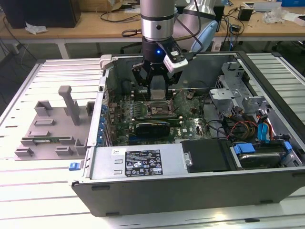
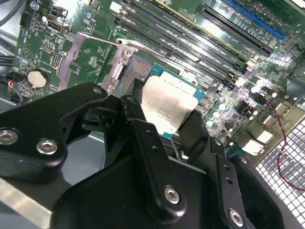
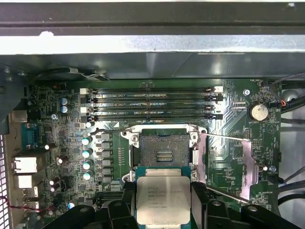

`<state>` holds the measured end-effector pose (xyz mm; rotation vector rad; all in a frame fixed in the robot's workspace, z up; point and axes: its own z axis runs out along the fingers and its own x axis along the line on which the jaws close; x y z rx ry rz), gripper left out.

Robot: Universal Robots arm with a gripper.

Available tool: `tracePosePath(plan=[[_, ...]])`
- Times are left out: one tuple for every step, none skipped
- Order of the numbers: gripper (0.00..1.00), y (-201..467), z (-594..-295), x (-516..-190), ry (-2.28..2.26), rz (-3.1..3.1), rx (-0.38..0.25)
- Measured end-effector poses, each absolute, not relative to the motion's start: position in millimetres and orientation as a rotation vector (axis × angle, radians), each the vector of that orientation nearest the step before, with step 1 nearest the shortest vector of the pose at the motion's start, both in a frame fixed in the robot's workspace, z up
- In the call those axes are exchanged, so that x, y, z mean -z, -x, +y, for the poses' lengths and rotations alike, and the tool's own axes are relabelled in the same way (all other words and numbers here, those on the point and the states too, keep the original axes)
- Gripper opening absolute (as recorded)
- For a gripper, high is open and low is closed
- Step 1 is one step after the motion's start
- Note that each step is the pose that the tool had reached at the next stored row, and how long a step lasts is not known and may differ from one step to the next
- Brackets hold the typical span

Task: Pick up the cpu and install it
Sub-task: 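Place the cpu into insertion slot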

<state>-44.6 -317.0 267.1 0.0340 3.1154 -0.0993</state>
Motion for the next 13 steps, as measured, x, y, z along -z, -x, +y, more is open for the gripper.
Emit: tracePosePath(plan=[[0.55, 44.5, -317.0, -267.1, -0.034, 3.115, 0.099], [0.55, 44.5, -317.0, -267.1, -0.034, 3.115, 0.099], [0.55, 44.5, -317.0, -267.0, -0.039, 3.115, 0.099], [0.55, 44.5, -316.9, -266.9, -0.060, 3.115, 0.100], [0.55, 44.5, -317.0, -266.8, -0.108, 3.115, 0.100], [0.55, 44.5, -317.0, -266.6, -0.148, 3.114, 0.101], [0.55, 44.5, -317.0, -266.4, -0.192, 3.113, 0.101], [0.55, 44.5, -317.0, -266.2, -0.219, 3.112, 0.101], [0.55, 44.5, -317.0, -266.1, -0.244, 3.110, 0.102], [0.55, 44.4, -317.0, -265.9, -0.284, 3.108, 0.102], [0.55, 44.5, -317.0, -265.6, -0.356, 3.102, 0.103], [0.55, 44.5, -317.0, -265.3, -0.414, 3.096, 0.103], [0.55, 44.4, -317.0, -265.1, -0.463, 3.090, 0.104]])
